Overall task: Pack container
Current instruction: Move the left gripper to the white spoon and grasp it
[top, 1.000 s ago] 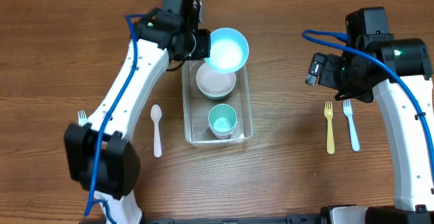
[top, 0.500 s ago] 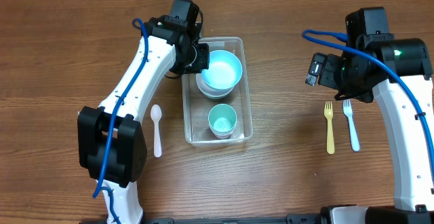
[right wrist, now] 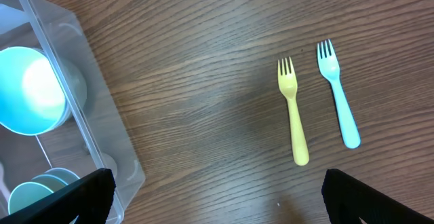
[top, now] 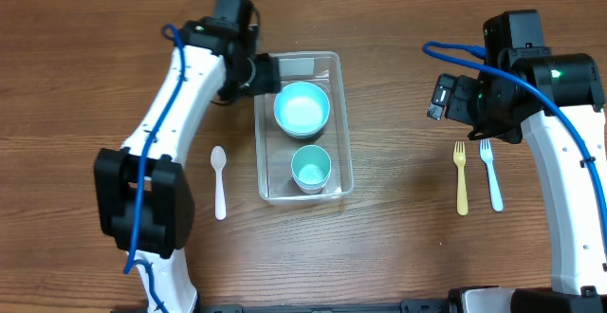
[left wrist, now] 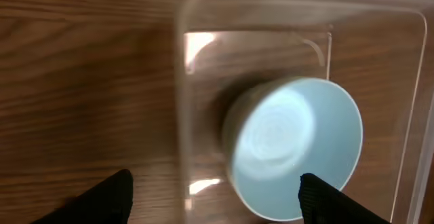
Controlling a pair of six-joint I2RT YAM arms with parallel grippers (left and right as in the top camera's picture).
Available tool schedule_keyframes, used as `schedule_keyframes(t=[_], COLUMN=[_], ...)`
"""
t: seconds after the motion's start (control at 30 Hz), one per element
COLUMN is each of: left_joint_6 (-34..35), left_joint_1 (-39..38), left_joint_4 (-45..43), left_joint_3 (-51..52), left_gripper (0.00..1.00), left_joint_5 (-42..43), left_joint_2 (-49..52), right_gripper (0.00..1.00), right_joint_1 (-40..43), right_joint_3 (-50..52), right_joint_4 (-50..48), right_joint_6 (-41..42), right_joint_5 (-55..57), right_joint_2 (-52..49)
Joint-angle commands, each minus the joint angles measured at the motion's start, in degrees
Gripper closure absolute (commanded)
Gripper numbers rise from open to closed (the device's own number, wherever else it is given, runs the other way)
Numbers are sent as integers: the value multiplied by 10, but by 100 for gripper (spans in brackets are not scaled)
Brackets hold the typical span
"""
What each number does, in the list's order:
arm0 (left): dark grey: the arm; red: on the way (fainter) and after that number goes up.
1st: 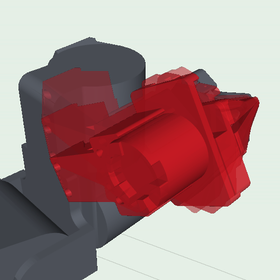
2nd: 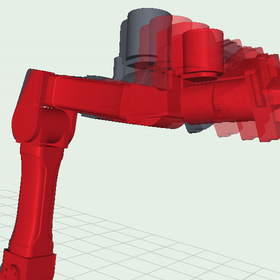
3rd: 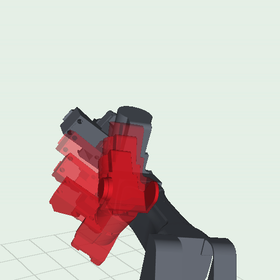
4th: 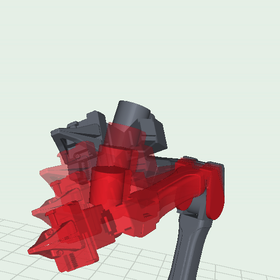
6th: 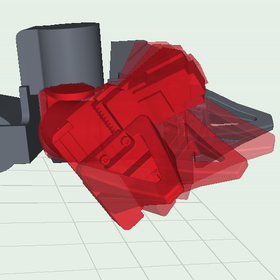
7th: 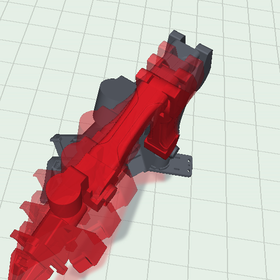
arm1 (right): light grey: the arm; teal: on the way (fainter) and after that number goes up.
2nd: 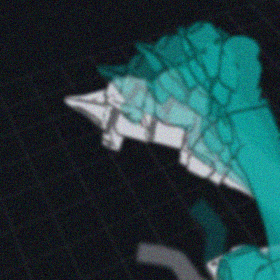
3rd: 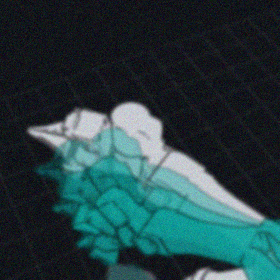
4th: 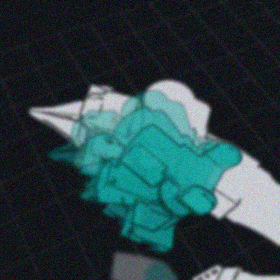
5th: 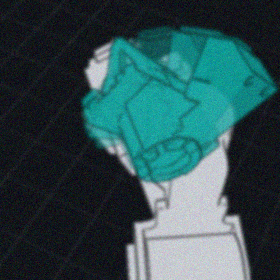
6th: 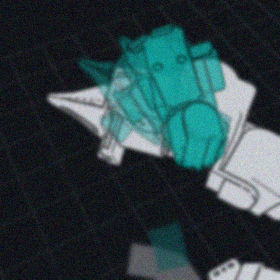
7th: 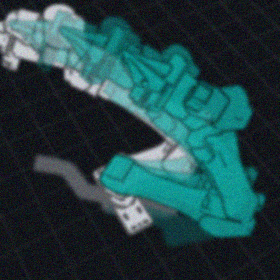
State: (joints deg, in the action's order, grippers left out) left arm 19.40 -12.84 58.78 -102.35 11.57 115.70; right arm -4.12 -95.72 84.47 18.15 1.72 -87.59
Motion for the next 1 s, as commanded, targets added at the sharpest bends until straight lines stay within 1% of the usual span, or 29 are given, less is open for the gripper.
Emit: schedule_keyframes(t=[0.0,0.03,0.1,0.2,0.3,0.47,0.57,0.63,0.7,0.8,0.87,0.97], left_joint_6=[-1,-9,-22,-28,-53,-57,-57,-55,-52,-50,-42,-40], left_joint_1=[51,75,103,142,155,144,140,144,145,137,128,108], left_joint_4=[12,27,55,124,174,238,249,239,207,138,63,-7], left_joint_3=[-9,-9,-9,-9,-8,0,33,70,124,230,336,431], left_gripper=[21,20,11,6,3,1,1,1,2,3,3,3], left_joint_5=[-1,-2,-4,-18,-20,-35,-50,-49,-49,-47,-47,-47], left_joint_2=[-73,-93,-109,-116,-116,-116,-117,-125,-147,-212,-291,-345], right_gripper=[0,0,0,0,0,0,0,0,0,0,0,0], right_joint_1=[2,2,2,2,2,2,2,2,2,2,2,2], right_joint_3=[-14,-14,-14,-14,-14,-14,-14,-14,-14,-14,-14,-14], right_joint_4=[-3,-3,-3,-3,-3,-3,-3,-3,-3,-3,-3,-3], right_joint_6=[-2,-2,-2,-2,-2,-2,-2,-2,-2,-2,-2,-2], right_joint_5=[3,3,3,3,3,3,3,3,3,3,3,3], right_joint_2=[11,11,11,11,11,11,11,11,11,11,11,11])
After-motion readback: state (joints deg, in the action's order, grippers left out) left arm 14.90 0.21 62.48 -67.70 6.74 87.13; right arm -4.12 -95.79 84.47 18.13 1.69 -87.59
